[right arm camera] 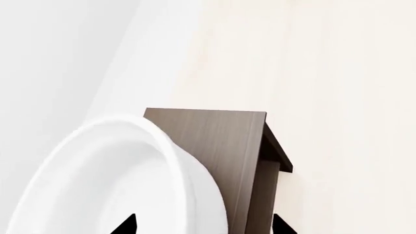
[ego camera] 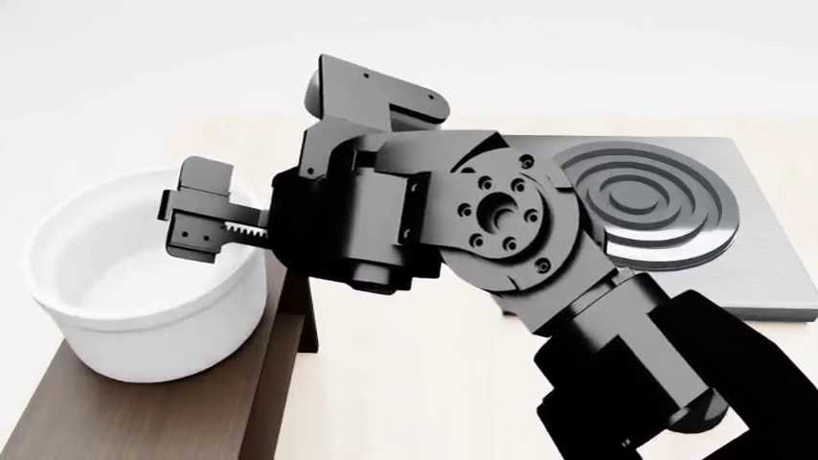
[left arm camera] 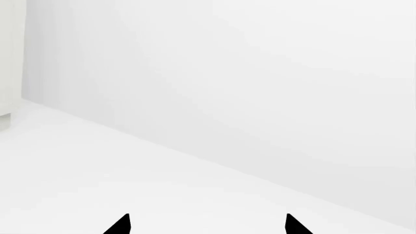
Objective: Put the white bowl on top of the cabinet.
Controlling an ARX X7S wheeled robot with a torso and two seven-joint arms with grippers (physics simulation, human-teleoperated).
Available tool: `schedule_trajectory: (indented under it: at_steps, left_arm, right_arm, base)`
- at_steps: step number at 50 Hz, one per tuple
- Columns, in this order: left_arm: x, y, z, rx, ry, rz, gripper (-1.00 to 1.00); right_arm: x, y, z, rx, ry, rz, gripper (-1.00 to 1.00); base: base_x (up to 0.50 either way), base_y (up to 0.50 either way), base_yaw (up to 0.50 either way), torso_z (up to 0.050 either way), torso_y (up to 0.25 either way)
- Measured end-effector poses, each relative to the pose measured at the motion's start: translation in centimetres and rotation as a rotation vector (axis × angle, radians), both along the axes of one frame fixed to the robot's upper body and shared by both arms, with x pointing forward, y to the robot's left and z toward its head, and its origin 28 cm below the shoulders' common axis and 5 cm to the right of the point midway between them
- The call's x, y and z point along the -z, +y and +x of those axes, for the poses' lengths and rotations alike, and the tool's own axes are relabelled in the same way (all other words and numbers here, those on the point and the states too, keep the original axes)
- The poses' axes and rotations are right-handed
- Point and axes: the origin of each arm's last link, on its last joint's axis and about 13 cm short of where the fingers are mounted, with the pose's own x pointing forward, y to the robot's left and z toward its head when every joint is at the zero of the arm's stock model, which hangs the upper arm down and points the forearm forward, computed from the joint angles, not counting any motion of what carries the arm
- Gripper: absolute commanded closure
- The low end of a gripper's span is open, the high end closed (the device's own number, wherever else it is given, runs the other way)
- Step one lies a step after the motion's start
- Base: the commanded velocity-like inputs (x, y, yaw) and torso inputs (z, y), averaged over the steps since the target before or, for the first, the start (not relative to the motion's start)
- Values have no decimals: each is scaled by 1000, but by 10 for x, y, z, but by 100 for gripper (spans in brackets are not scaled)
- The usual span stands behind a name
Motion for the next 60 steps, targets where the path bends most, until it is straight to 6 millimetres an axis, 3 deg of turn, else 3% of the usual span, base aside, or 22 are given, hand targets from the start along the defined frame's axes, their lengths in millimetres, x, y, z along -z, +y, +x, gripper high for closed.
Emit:
schedule_trajectory:
  at_steps: [31,60]
  left_arm:
    - [0,-1,1,6,2,1,-100]
    - [0,-1,1,10,2,2,-100]
  right_arm:
    - [-36,-25,-23,122,-175,3,-100]
    - [-81,-57,-64,234,-374,82,-100]
  base:
    - [0,0,0,0,0]
    - [0,0,0,0,0]
